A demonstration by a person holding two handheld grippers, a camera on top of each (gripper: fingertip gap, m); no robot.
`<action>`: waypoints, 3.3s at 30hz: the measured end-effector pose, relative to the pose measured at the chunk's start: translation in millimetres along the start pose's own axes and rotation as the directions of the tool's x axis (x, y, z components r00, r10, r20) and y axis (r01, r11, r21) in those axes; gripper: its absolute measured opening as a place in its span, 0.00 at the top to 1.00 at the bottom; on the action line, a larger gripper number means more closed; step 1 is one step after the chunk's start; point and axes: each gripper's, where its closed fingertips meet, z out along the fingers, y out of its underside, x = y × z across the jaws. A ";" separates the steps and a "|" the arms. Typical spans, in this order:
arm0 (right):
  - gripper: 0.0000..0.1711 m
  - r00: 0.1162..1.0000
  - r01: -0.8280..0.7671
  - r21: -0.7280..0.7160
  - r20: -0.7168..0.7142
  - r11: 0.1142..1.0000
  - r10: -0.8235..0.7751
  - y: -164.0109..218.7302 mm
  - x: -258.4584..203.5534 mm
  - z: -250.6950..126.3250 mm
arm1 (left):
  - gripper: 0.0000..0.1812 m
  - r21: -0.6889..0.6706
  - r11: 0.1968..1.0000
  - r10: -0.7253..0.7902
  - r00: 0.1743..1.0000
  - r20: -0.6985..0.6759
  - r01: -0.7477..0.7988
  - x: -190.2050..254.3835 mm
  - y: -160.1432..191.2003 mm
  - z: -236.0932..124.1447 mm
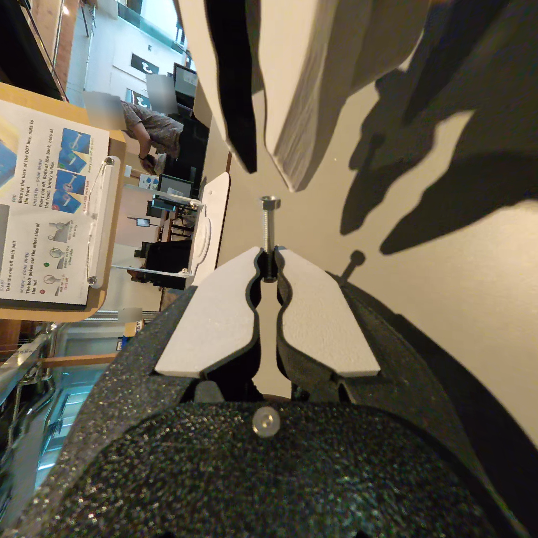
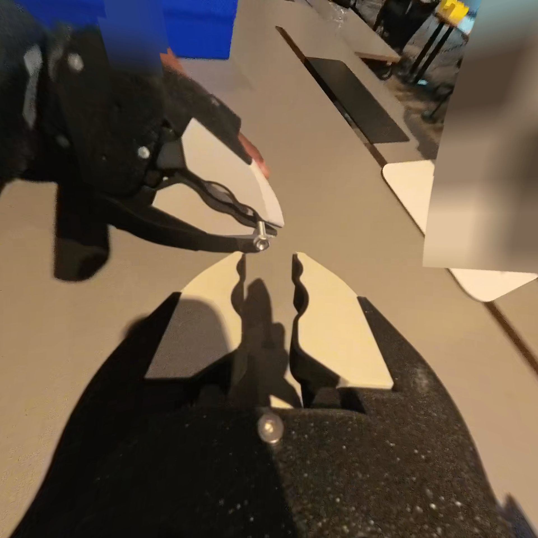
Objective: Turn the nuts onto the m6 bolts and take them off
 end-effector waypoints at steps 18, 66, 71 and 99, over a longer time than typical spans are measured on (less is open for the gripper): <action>0.94 0.761 -0.620 0.017 0.257 0.785 0.596 -1.1 -9.5 13.8 | 0.97 -0.020 0.999 0.026 0.999 0.022 -0.026 -1.2 2.2 1.1; 0.94 0.906 -0.412 -0.047 0.079 0.910 0.415 4.9 -10.8 17.7 | 0.97 0.006 0.999 0.032 0.999 -0.041 -0.032 10.3 1.0 1.7; 0.86 0.746 -0.624 -0.017 0.285 0.781 0.602 0.0 -11.9 14.4 | 0.97 0.027 0.999 -0.032 0.999 -0.032 0.033 6.2 -2.5 0.9; 0.74 0.858 -0.492 0.024 0.185 0.870 0.480 -1.2 -2.3 11.0 | 0.97 0.001 1.000 -0.010 1.000 -0.015 0.010 2.6 2.0 0.6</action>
